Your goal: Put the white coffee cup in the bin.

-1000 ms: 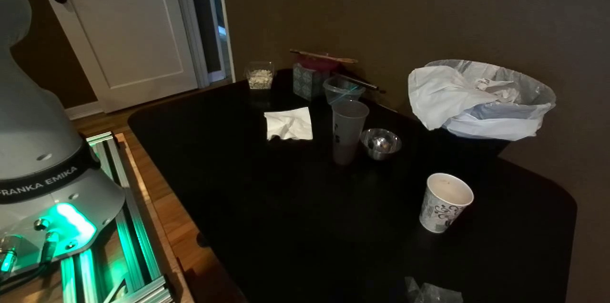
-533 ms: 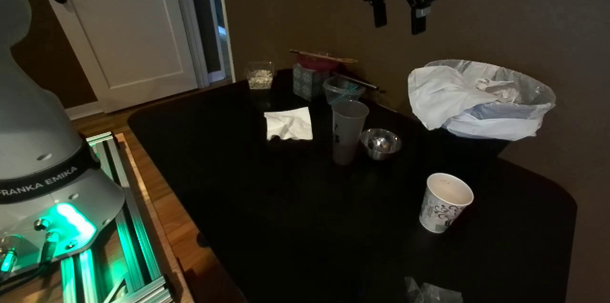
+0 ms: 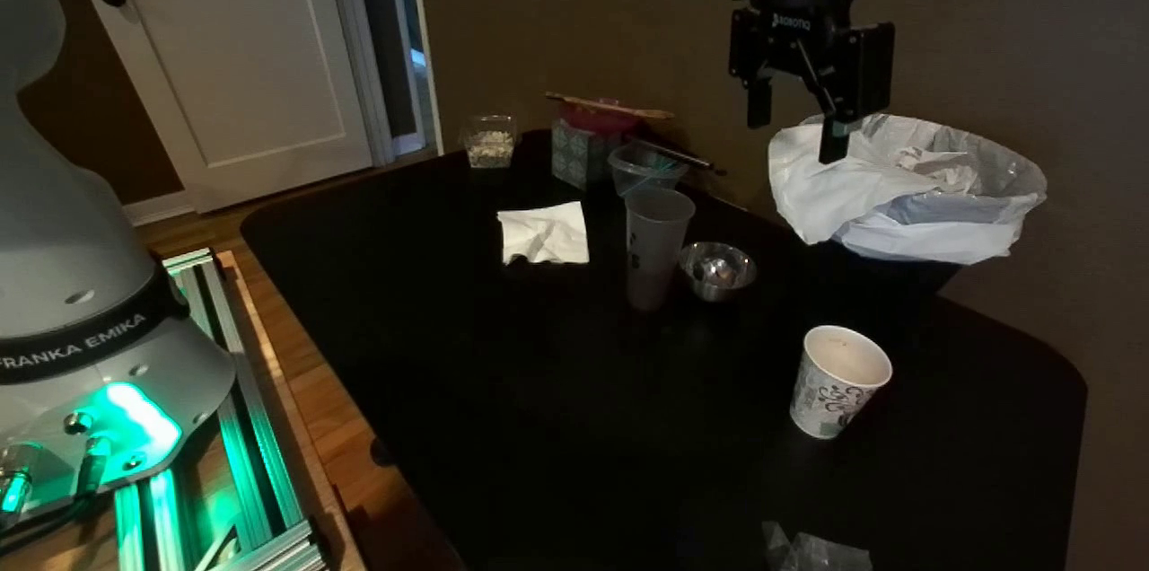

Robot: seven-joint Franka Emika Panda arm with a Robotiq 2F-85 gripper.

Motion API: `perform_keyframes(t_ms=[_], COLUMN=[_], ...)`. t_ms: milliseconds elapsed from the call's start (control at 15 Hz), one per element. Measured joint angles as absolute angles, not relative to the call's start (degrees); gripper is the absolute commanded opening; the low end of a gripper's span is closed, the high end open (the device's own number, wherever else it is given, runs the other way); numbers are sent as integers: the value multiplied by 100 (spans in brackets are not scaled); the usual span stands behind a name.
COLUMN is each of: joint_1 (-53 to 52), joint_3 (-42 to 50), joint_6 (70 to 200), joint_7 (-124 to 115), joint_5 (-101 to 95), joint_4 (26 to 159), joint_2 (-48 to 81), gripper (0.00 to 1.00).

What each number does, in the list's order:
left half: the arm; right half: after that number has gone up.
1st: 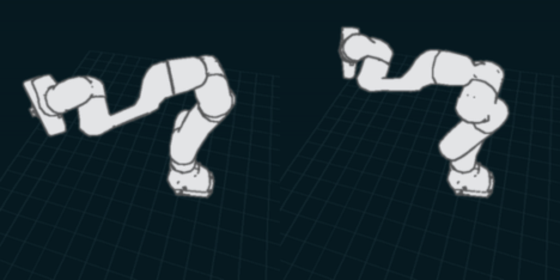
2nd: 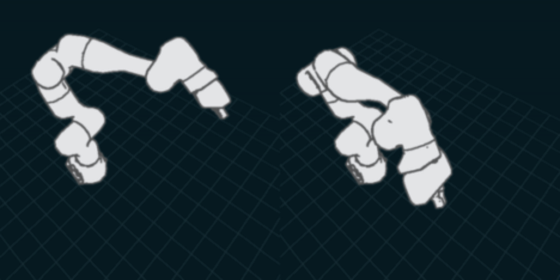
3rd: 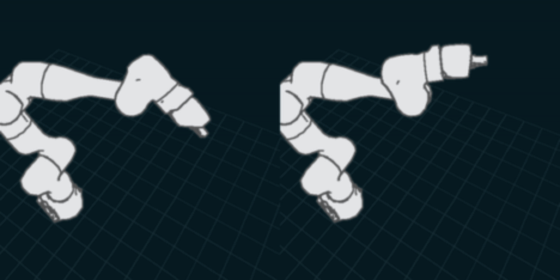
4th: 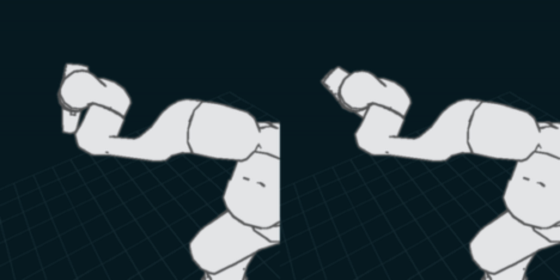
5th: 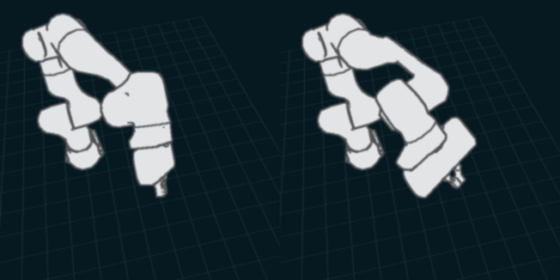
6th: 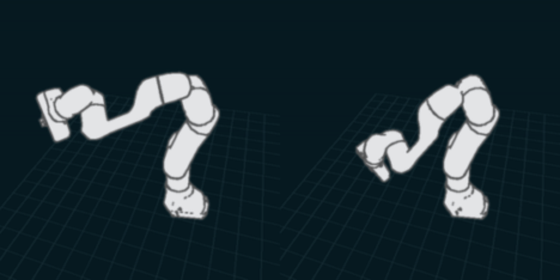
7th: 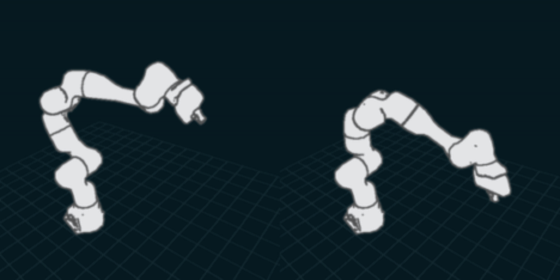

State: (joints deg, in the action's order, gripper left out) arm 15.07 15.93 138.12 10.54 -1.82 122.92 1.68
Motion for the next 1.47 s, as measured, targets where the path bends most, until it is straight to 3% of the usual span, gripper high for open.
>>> perform_keyframes(t_ms=[800, 1467], joint_1=[1628, 1728], joint_3=[1592, 1583], joint_6=[13231, 13231], joint_7=[461, 367], joint_5=[-71, -17], joint_4=[11027, 10793], joint_2=[1670, 2004], gripper=[100, 100])
